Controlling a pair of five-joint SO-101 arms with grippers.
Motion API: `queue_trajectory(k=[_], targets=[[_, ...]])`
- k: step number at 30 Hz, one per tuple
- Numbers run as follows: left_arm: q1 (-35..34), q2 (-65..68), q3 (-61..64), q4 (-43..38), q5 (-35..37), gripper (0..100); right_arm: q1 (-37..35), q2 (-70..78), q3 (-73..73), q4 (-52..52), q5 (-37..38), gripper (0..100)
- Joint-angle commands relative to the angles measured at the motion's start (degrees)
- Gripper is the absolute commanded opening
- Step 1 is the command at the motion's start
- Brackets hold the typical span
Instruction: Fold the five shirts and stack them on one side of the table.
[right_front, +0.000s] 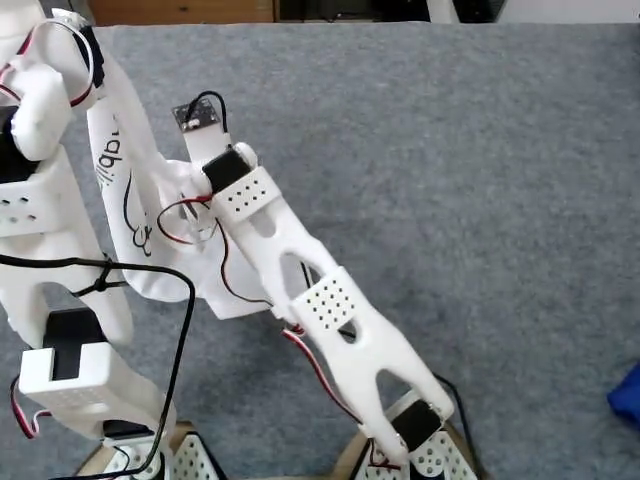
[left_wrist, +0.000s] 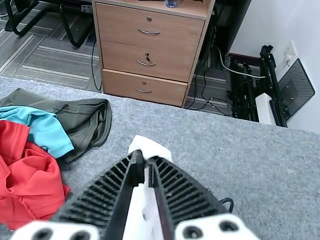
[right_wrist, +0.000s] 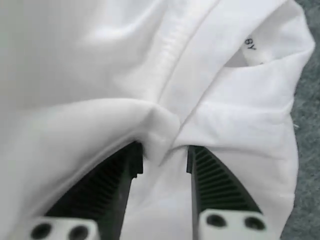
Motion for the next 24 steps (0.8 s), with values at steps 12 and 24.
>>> queue_trajectory(k=[12,24], targets=[[-0.35,-1.01,-0.44,3.16,0.35,2,3.47,-3.30,-4.70,2.02,0.44,0.5],[-0.70,-1.01,-0.53,2.99,0.35,2,18.15,-12.53,-10.77,3.96,0.70,0.6]])
